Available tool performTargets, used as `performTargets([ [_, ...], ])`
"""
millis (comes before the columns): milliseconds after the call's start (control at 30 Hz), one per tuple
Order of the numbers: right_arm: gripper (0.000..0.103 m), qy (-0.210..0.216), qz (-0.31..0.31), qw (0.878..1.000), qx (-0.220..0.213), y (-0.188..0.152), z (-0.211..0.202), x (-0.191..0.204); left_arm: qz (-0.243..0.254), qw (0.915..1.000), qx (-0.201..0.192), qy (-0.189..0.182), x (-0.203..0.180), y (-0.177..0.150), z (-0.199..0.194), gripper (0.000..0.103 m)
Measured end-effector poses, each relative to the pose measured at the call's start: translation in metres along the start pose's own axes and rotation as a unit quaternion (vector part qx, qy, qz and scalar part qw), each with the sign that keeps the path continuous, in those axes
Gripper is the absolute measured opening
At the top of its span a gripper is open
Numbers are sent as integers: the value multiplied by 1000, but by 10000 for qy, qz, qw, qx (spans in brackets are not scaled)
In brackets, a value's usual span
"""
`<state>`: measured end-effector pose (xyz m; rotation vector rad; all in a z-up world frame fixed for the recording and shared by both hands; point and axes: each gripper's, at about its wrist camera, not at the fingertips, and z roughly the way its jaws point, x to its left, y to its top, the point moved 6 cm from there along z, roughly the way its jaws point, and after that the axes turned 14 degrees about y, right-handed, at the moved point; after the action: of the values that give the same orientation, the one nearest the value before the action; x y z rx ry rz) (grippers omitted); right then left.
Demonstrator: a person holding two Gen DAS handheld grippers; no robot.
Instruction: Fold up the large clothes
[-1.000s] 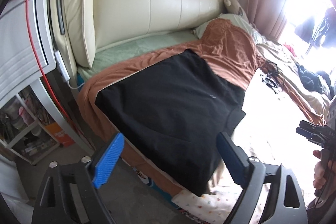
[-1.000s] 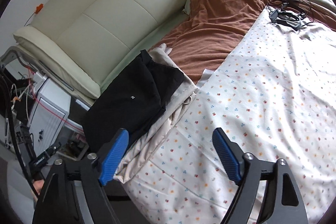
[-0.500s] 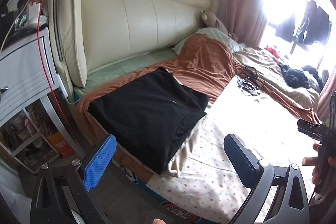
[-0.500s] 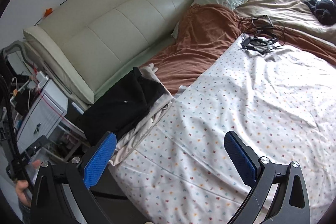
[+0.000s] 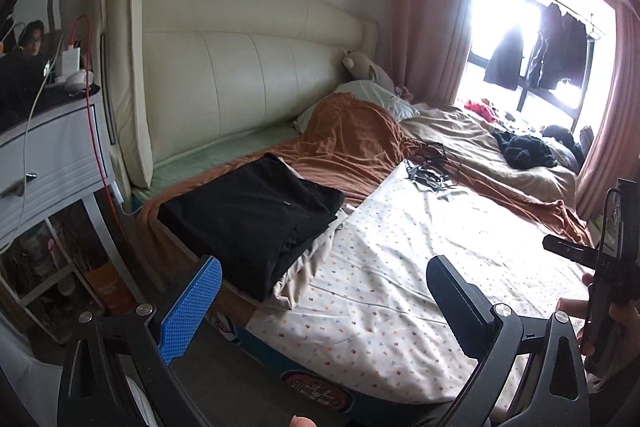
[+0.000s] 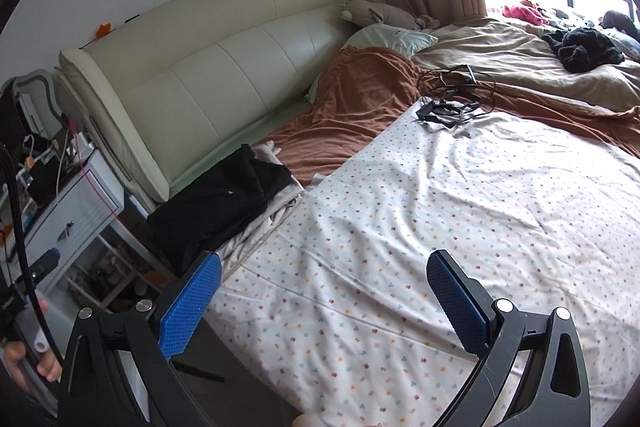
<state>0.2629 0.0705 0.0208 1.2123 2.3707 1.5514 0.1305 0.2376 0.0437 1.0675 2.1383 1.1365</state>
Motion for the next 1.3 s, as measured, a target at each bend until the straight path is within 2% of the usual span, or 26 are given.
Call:
performTargets([
  [100,103,-6,-45,9999,-114,-9,-22,7,43,9999,-106,-31,-5,-8,-22,102],
  [200,103,-200,-96,9995,-225,-19,-45,11,168,9994,-294,101,-10,-16,-45,102],
  [633,103,-518,-388,9945,-818,-71,-130,34,388,9966,-727,-2,-23,-53,-116,102],
  [1000,103,-686,-421,9909,-1079,-130,-172,47,373,9958,-805,-228,-23,-91,-146,102],
  [1300,103,-744,-220,9869,-1415,-175,-204,56,410,9958,-730,-364,-29,-116,-150,102],
])
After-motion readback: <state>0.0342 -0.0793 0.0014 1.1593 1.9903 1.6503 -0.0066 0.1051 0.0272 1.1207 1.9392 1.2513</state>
